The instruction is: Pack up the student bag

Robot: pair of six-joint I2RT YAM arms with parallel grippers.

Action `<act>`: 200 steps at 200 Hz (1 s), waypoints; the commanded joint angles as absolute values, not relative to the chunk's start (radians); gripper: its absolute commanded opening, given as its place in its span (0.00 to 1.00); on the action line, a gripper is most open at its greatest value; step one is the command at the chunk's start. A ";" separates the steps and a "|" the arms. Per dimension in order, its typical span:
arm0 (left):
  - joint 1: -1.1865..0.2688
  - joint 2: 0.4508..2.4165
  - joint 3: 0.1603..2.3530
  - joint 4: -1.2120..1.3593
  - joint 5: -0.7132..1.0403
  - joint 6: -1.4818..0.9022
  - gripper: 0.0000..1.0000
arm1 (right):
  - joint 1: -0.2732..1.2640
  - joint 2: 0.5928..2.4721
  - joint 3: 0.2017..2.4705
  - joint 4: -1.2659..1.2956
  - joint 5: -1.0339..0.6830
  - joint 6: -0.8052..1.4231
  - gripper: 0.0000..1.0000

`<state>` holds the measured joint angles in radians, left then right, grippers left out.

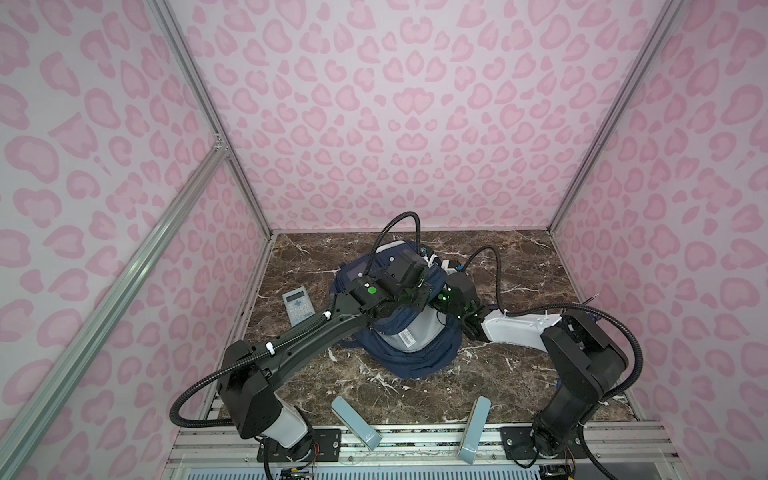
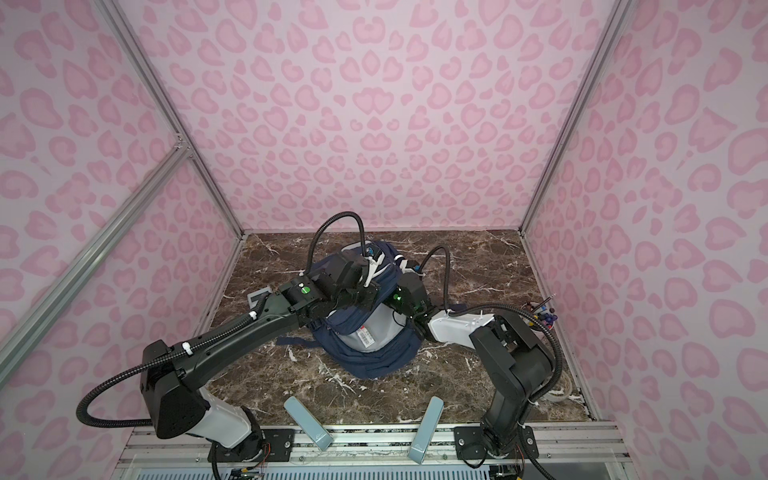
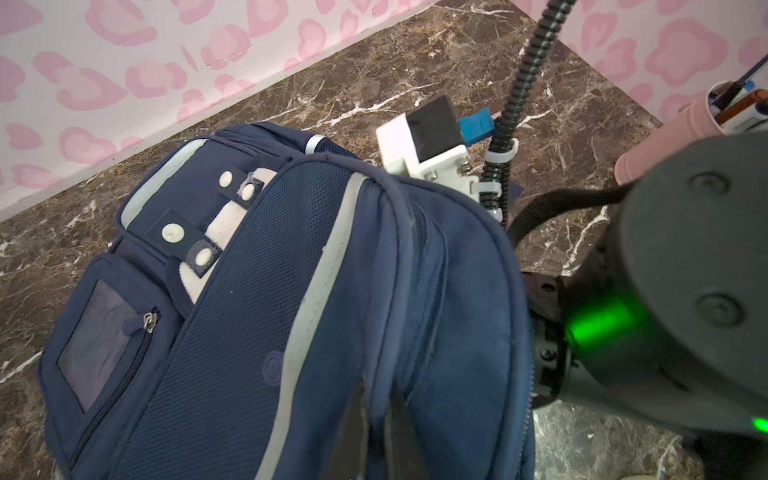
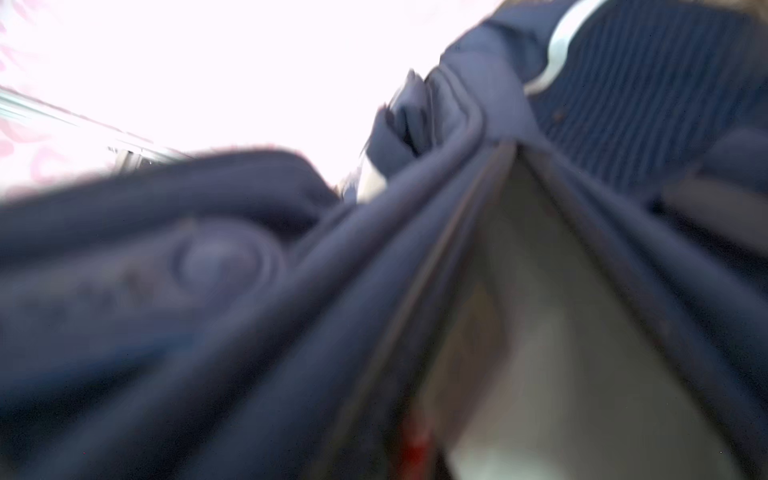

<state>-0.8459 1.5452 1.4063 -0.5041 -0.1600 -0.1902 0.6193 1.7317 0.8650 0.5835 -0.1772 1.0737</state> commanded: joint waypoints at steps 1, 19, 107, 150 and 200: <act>-0.834 1.545 1.378 -0.411 -0.149 -0.236 0.03 | 0.609 1.710 0.818 0.611 -0.148 1.074 0.55; -0.825 1.577 1.371 -0.399 -0.167 -0.273 0.03 | 0.577 1.627 0.749 0.505 -0.156 1.033 0.63; -0.811 1.812 1.407 -0.288 -0.042 -0.413 0.03 | 0.567 1.231 0.612 -0.053 -0.186 0.807 0.55; -0.760 1.829 1.397 -0.227 0.065 -0.502 0.42 | 0.768 1.031 0.549 -0.162 -0.027 0.838 0.62; -0.744 1.549 1.201 -0.234 0.018 -0.585 0.86 | 0.995 1.162 0.673 -0.125 0.117 0.819 0.63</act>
<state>-0.7544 1.6741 1.2774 -0.2562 0.0441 -0.5179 0.9253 1.0939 0.6315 -0.1520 0.0036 0.8417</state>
